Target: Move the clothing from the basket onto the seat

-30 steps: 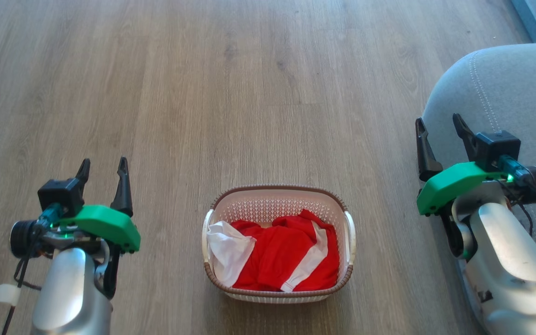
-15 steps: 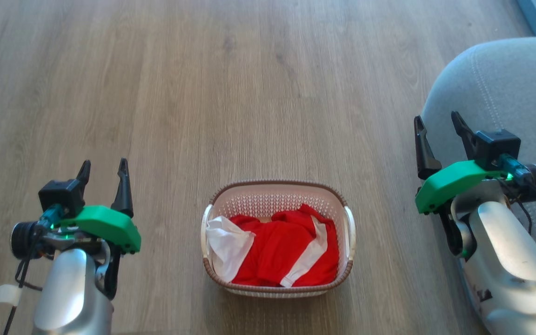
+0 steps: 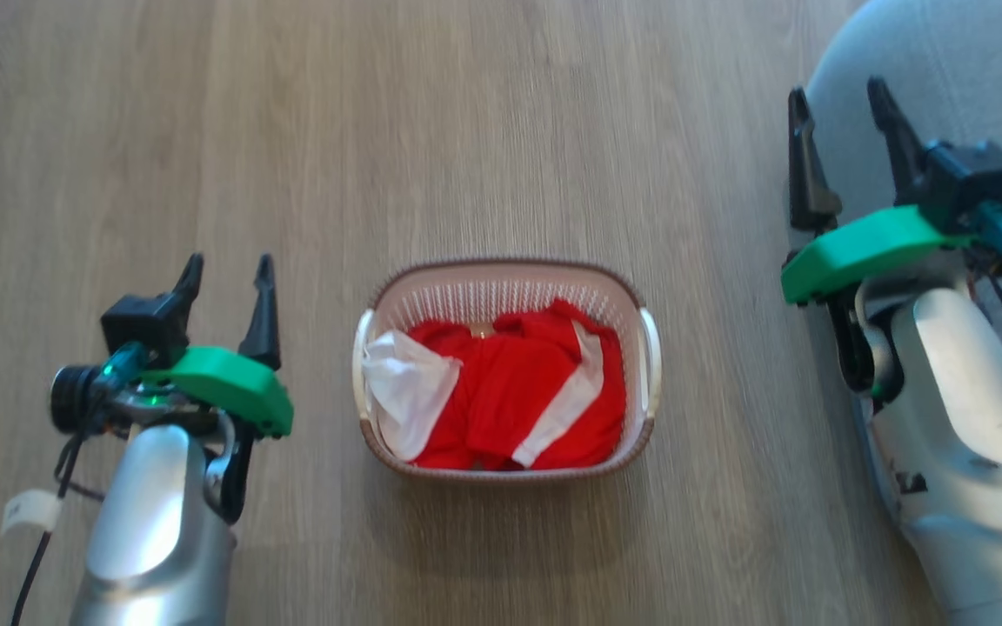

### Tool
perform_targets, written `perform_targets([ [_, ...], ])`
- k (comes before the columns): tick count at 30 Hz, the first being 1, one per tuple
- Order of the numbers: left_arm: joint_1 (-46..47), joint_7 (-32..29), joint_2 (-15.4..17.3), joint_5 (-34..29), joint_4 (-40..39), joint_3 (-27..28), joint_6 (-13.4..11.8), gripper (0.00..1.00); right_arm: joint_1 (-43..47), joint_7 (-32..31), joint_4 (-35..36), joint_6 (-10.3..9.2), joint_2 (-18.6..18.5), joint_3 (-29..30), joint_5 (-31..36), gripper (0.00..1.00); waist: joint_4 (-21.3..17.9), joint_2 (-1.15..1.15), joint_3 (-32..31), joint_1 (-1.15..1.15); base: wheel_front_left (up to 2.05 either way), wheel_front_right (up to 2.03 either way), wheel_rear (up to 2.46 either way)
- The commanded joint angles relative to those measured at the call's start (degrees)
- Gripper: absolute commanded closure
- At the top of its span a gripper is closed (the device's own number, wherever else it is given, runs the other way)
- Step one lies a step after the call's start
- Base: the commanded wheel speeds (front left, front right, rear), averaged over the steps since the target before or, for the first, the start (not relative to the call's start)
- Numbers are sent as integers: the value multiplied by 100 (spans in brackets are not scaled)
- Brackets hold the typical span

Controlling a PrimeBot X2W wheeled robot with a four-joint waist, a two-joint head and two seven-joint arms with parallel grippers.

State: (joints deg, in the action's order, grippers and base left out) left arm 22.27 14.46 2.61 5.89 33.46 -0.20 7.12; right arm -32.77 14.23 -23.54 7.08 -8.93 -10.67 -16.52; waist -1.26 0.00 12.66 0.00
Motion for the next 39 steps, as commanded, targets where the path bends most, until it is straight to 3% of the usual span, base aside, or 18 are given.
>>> perform_targets([
  [1,270,54,68,57,-196,53,34,0,-219,77,279,41,99,-49,54,0,-110,0,402,0,0,0,0],
  [11,851,54,41,480,-257,-672,35,0,-640,77,1101,41,224,52,213,0,-353,0,1782,0,0,0,0],
  [25,1780,54,186,806,218,-2487,36,0,-1092,77,1577,41,368,87,382,0,-623,0,3087,0,0,0,0],
  [35,2683,54,398,188,1778,-3465,28,0,-1155,77,1618,41,472,73,421,0,-789,0,3512,0,0,0,0],
  [39,3068,-6,416,-179,2516,-3759,-125,0,-1144,77,1618,41,504,82,409,0,-831,0,3607,0,0,0,0],
])
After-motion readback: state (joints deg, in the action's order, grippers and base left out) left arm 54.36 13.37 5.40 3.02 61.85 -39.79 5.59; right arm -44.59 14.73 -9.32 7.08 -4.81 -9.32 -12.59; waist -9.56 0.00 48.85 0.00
